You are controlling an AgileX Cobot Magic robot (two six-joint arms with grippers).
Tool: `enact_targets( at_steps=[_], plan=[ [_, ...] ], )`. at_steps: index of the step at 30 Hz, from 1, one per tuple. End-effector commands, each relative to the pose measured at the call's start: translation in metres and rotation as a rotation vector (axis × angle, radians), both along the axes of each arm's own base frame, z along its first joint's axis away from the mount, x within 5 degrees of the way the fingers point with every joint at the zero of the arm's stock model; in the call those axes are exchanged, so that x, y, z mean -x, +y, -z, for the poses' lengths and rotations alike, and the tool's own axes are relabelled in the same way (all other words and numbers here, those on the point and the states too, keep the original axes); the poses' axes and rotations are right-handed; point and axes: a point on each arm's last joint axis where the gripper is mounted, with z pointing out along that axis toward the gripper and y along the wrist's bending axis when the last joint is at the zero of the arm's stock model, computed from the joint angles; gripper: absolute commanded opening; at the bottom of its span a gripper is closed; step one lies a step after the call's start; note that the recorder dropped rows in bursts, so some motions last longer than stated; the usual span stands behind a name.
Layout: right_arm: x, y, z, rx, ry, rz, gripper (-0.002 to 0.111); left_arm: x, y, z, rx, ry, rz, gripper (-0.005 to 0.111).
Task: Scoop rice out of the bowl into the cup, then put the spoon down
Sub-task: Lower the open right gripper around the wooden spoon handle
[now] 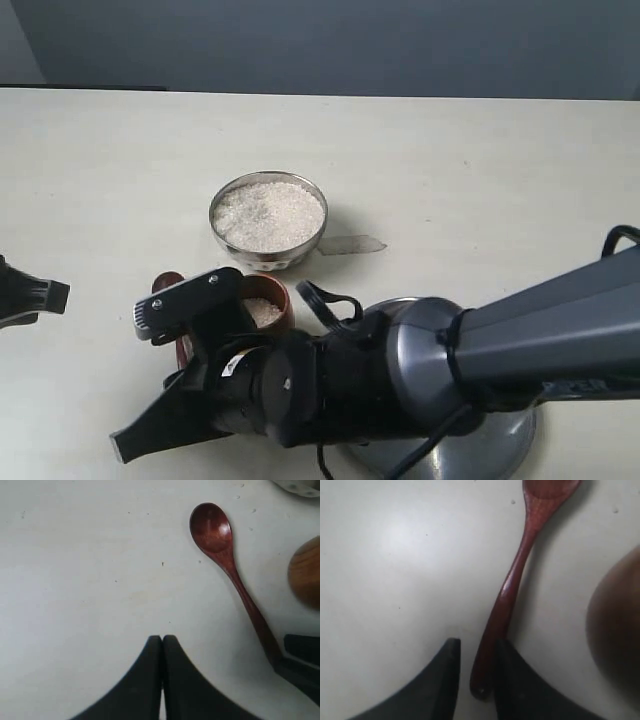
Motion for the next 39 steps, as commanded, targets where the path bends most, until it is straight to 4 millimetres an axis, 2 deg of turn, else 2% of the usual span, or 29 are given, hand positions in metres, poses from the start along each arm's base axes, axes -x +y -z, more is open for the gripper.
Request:
enact_targets(
  at_steps=[1,14,15,18,26,29,39],
  plan=[
    [0.000,-0.002,0.015,0.047,0.014,-0.021,0.024,-0.001,0.000,-0.001,-0.001,-0.004,0.002,0.000],
    [-0.003,-0.002,0.015,0.039,-0.002,0.015,0.023,-0.002,0.000,-0.002,-0.001,-0.015,0.001,0.000],
    [-0.003,-0.002,0.015,0.040,0.000,0.014,0.020,-0.002,0.000,-0.002,-0.001,-0.015,0.001,0.000],
    [-0.002,-0.002,0.016,0.042,0.011,0.008,0.000,-0.002,0.000,-0.002,-0.001,-0.015,0.001,0.000],
    [-0.001,-0.002,0.015,0.040,0.013,0.006,-0.001,-0.002,0.000,-0.002,-0.001,-0.015,0.001,0.000],
    [-0.002,-0.002,0.007,0.021,0.006,0.006,-0.001,-0.002,0.000,-0.002,-0.001,-0.015,0.001,0.000],
    [-0.002,-0.003,-0.039,-0.093,-0.057,0.003,-0.001,-0.002,0.000,-0.002,-0.001,-0.015,0.001,0.000]
  ],
)
